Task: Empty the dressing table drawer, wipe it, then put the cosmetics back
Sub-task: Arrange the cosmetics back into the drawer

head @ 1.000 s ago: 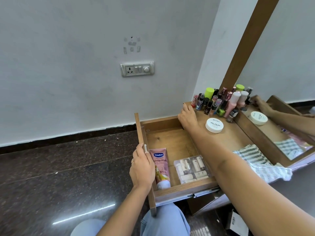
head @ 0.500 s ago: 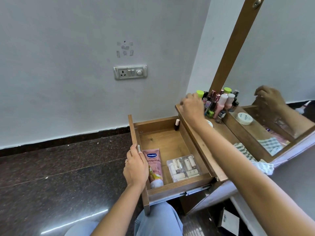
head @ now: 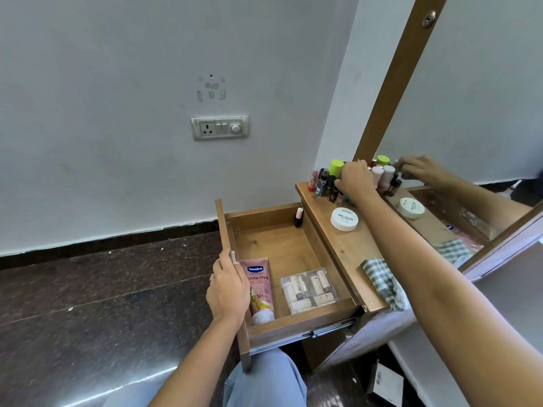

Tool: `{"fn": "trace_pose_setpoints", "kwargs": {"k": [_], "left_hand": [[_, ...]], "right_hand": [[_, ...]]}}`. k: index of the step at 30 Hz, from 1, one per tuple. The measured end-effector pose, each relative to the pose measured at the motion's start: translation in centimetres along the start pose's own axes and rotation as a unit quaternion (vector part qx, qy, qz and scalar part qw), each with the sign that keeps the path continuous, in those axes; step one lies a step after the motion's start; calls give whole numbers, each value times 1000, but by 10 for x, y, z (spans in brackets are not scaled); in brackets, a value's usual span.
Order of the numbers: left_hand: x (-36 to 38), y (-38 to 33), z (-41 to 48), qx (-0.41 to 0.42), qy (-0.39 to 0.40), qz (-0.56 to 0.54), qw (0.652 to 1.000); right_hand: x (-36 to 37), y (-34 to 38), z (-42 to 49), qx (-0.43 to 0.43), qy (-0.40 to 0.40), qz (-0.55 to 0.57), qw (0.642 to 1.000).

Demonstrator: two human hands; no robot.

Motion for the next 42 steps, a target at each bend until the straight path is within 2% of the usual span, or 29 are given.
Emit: {"fn": "trace_pose_setpoints", "kwargs": {"k": [5, 10, 15, 18, 21, 26, 32, 42], "left_hand": [[0, -1, 0, 4, -1, -4, 1000], [1, 1, 2, 0, 1, 1, 1000], [1, 1, 1, -2, -1, -4, 1000], [1, 0, 1, -2, -1, -7, 1000], [0, 0, 1, -4, 1, -7, 1000], [-1, -1, 0, 2, 0, -11, 1000], [-2, -1, 0, 1, -3, -19, 1000], [-3, -1, 0, 2, -7, -19, 1000]], "right_hand": [[4, 6, 5, 5, -12, -72, 997], [2, 9, 6, 4, -12, -77, 997], [-25, 21, -7, -25, -41, -17, 999], [-37, 37, -17, -70, -61, 41, 995], [-25, 67, -28, -130, -28, 60, 989], [29, 114, -36, -199, 22, -47, 979], [80, 123, -32, -192, 23, -209, 959], [100, 121, -28, -159, 23, -281, 946]]}}
Point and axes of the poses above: each hand's wrist, its own z-axis towards the middle knuckle, its own x-axis out of the palm, y = z × x, the point moved 10 cm from there along z, towards the middle knuckle, and after that the axes turned 9 degrees about y, right-handed, at the moved point
